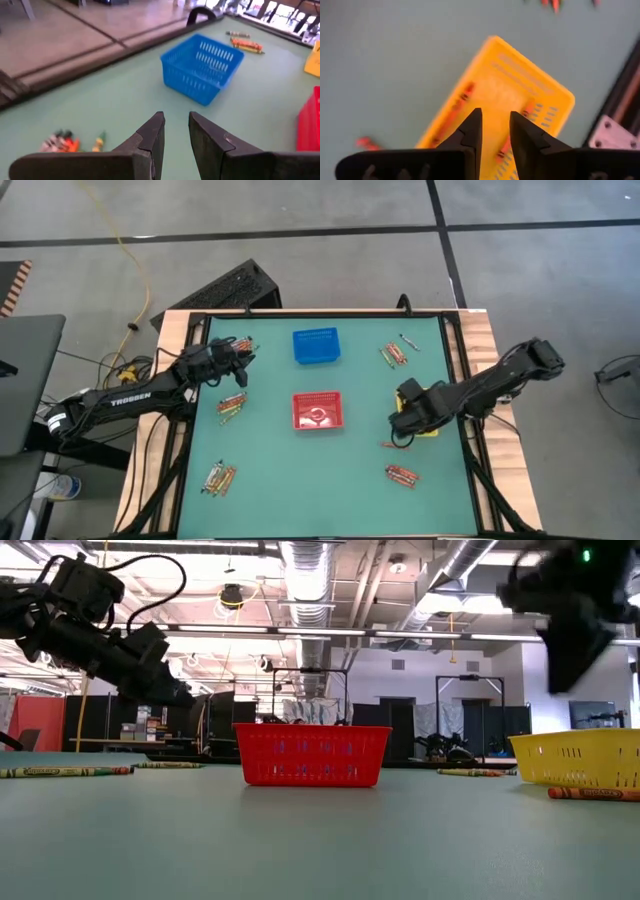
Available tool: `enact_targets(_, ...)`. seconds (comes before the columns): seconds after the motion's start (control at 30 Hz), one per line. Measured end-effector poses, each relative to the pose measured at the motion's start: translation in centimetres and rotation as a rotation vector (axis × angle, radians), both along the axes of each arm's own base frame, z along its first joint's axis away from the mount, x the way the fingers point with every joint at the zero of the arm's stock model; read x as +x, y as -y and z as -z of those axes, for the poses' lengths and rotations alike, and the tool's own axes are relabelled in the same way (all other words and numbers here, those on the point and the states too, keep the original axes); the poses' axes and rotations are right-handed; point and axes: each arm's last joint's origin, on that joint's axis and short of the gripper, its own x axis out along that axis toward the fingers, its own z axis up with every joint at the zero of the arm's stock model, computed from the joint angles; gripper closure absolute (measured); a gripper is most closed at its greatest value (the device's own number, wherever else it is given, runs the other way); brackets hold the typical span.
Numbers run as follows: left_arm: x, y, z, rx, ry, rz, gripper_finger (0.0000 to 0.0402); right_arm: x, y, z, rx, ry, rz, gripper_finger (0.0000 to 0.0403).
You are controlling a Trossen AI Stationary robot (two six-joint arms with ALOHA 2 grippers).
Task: Sort crayons
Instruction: Put the green crayon into the red bin
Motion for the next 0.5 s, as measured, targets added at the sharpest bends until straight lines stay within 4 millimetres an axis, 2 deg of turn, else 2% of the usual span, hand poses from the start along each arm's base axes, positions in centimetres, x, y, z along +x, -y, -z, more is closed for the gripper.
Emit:
enact_targets(0.1, 0.0, 0.0, -0.1, -0.070, -0.057, 0.006, 0.0324, 0.3, -0.4, -1.8, -0.071, 0.125, -0.178, 0.0310)
enact_targets(0.23, 0.2, 0.0, -1.8, -0.160, -0.165, 0.013, 0.0324, 0.8, -0.9, -3.3, -0.136, 0.262, -0.475, 0.0310)
enact_targets(0.37, 0.3, 0.0, -3.9, -0.274, -0.286, 0.024, 0.0324, 1.2, -1.1, -3.7, -0.198, 0.377, -0.708, 0.0310)
enact_targets(0.5, 0.9, -0.4, -5.5, -0.343, -0.410, 0.036, 0.0324, 1.7, -1.4, -3.1, -0.209, 0.505, -0.889, 0.0310)
